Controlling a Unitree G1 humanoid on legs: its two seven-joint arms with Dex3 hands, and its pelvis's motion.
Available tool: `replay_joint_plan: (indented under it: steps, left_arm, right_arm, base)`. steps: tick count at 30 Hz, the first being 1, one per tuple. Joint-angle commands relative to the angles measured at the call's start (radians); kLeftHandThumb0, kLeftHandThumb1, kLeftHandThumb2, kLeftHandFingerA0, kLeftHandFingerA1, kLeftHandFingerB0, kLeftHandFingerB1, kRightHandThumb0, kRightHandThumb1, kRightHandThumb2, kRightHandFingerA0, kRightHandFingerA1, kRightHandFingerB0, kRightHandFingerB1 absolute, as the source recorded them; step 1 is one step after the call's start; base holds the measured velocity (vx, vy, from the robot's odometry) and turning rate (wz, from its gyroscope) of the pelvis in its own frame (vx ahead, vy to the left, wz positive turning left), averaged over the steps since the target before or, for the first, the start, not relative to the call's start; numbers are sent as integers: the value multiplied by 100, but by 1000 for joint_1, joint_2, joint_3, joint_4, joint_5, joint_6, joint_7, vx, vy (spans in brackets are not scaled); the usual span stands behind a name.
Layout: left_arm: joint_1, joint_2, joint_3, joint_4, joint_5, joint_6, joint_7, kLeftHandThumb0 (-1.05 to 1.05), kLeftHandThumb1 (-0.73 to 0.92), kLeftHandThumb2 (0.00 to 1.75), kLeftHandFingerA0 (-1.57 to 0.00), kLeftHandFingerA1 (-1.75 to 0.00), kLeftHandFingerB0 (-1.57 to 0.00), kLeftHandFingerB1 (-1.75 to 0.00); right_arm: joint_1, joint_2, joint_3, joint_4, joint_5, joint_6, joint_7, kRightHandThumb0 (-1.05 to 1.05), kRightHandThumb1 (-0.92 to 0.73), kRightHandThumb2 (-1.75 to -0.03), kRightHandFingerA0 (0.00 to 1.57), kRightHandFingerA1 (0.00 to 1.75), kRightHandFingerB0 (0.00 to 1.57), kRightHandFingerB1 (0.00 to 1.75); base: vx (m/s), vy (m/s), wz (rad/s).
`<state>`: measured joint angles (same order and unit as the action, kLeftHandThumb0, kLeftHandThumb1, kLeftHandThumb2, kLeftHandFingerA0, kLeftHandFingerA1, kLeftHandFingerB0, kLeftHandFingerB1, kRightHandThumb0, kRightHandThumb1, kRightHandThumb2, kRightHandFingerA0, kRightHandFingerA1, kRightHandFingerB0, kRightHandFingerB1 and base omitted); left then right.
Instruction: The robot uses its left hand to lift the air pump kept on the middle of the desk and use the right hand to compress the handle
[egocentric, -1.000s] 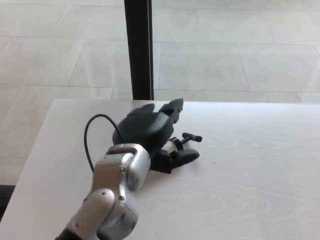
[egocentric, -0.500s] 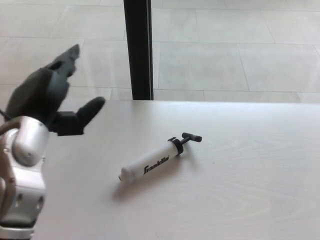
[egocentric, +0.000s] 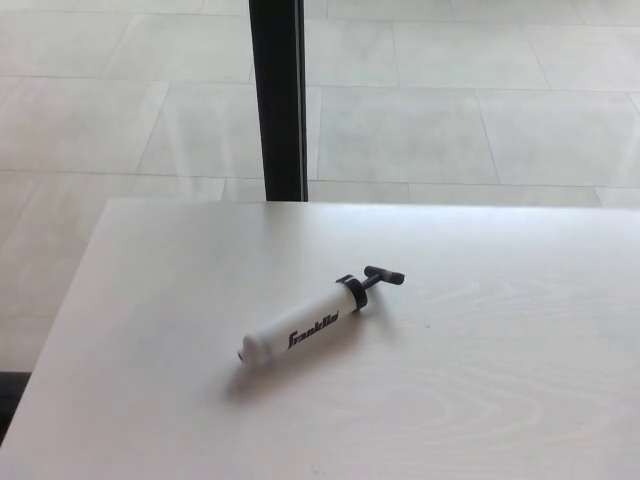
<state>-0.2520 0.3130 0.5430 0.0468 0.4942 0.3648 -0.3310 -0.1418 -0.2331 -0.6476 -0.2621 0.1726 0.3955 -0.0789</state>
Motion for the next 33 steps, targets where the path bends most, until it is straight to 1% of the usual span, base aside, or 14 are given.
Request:
replay_joint_plan:
  steps: [1,7,12,13,15,17,18,21,22,24,25,29,30,33]
  left_arm:
    - [164,-5,630,452,-596,-150,78,-78,66,104,-2,-38,-6,-32]
    - [190,-11,742,591,-637,-159,146,-38,48,107,-2,-52,0,-49]
    - [231,21,767,699,-617,-187,160,-78,86,66,-19,-45,-20,-32]
    - [238,26,774,730,-621,-200,156,-77,85,66,-19,-46,-19,-32]
    - [279,45,712,795,-557,-203,136,-78,86,66,-20,-44,-16,-31]
    - [283,56,686,833,-531,-212,143,-74,83,65,-22,-46,-20,-33]
    - [279,58,688,851,-534,-218,148,-72,81,64,-23,-46,-24,-35]
    - [278,63,682,889,-530,-214,160,-74,58,102,-38,-62,-17,-46]
    - [279,61,681,907,-534,-212,149,-83,67,70,-34,-51,-29,-40]
    - [283,65,680,917,-544,-209,117,-81,62,102,-31,-59,-20,-47]
    - [289,67,672,916,-542,-209,97,-80,77,63,-31,-49,-31,-39]
    - [279,80,695,940,-581,-193,70,-82,64,103,-32,-59,-28,-51]
    - [276,88,697,954,-584,-197,74,-78,80,64,-37,-49,-36,-40]
    - [266,110,704,988,-602,-199,78,-81,75,69,-34,-53,-30,-41]
  right_arm:
    - [83,-90,-255,435,93,-281,23,-71,-91,-67,30,67,34,43]
    - [82,-124,-333,646,109,-350,-29,-76,-91,-67,29,76,30,51]
    - [106,-173,-354,888,125,-436,28,-74,-91,-68,23,67,22,46]
    - [119,-185,-332,921,96,-428,13,-78,-72,-111,24,65,16,53]
    - [119,-205,-311,1038,67,-458,-26,-76,-92,-69,30,62,24,44]
    - [115,-213,-325,1092,92,-445,-8,-81,-71,-110,23,63,12,52]
    - [112,-214,-329,1112,100,-453,-6,-82,-92,-68,25,66,18,46]
    - [115,-214,-330,1167,109,-467,-7,-79,-70,-109,21,65,13,55]
    - [118,-218,-336,1187,121,-465,8,-79,-92,-70,19,66,12,47]
    - [123,-226,-326,1213,116,-465,18,-79,-91,-71,19,62,10,45]
    - [127,-224,-324,1230,116,-471,23,-77,-73,-108,17,61,7,51]
    - [122,-226,-302,1296,106,-483,18,-75,-92,-71,20,58,13,43]
    - [122,-223,-282,1306,89,-491,12,-74,-73,-108,28,66,13,53]
    - [121,-216,-271,1326,94,-515,28,-77,-92,-68,32,68,19,48]
  base:
    - [0,0,0]
    - [0,0,0]
    - [0,0,0]
    - [0,0,0]
    - [0,0,0]
    - [0,0,0]
    - [0,0,0]
    - [0,0,0]
    - [0,0,0]
    - [0,0,0]
    - [0,0,0]
    - [0,0,0]
    - [0,0,0]
    - [0,0,0]
